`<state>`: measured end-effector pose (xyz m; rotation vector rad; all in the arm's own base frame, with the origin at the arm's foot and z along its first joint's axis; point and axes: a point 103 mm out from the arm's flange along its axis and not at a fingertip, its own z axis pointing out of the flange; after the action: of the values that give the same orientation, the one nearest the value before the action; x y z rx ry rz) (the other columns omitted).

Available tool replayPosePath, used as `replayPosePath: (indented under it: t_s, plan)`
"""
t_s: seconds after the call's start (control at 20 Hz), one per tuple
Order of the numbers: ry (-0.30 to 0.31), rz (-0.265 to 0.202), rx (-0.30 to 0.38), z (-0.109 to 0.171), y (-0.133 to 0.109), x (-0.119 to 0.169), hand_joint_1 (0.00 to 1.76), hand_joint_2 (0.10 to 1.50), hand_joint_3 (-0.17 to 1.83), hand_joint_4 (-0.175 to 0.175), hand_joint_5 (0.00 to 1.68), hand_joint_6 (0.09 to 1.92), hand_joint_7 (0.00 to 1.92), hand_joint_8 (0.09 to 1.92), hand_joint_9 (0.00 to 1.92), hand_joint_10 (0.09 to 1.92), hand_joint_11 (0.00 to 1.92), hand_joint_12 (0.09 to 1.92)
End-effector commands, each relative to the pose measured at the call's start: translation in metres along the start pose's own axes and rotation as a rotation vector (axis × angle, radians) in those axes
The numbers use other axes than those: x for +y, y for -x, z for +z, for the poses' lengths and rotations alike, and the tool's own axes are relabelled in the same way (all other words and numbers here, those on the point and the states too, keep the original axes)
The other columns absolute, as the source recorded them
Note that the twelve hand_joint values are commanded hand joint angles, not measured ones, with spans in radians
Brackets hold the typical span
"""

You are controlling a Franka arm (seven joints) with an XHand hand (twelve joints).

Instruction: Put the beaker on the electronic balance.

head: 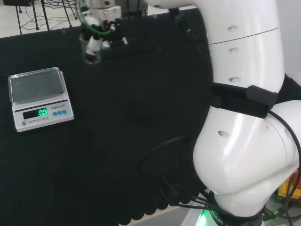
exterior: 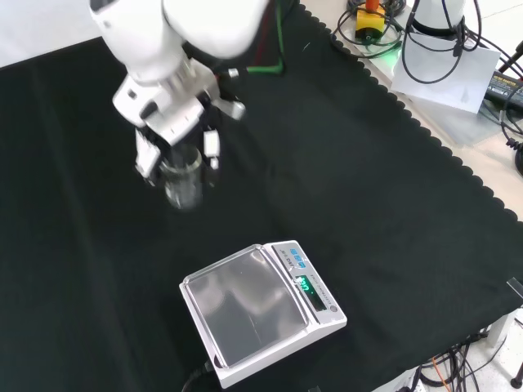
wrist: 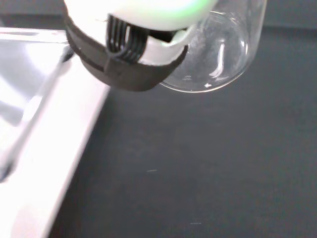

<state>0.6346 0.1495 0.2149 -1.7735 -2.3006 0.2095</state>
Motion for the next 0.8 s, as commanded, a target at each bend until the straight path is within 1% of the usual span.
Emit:
replayPosePath:
  t_s: [0.05,0.4,0.65,0.8]
  plan:
    - [-0.055,-0.15,-0.021,0.017,-0.092,0.006,1.35,0.82,0.82,-0.094,0.72,1.52,0.72,1.63,0.99,1.39,0.98,1.12]
    - [-0.067,-0.202,-0.033,0.022,-0.125,0.014,1.35,0.81,0.84,-0.094,0.72,1.52,0.72,1.64,0.99,1.39,0.98,1.13]
    - [-0.081,-0.216,-0.053,0.03,-0.136,0.022,1.35,0.81,0.84,-0.094,0.73,1.52,0.72,1.64,0.99,1.4,0.98,1.13]
    - [-0.092,-0.227,-0.052,0.037,-0.143,0.027,1.35,0.8,0.84,-0.094,0.73,1.52,0.72,1.64,0.99,1.4,0.98,1.13]
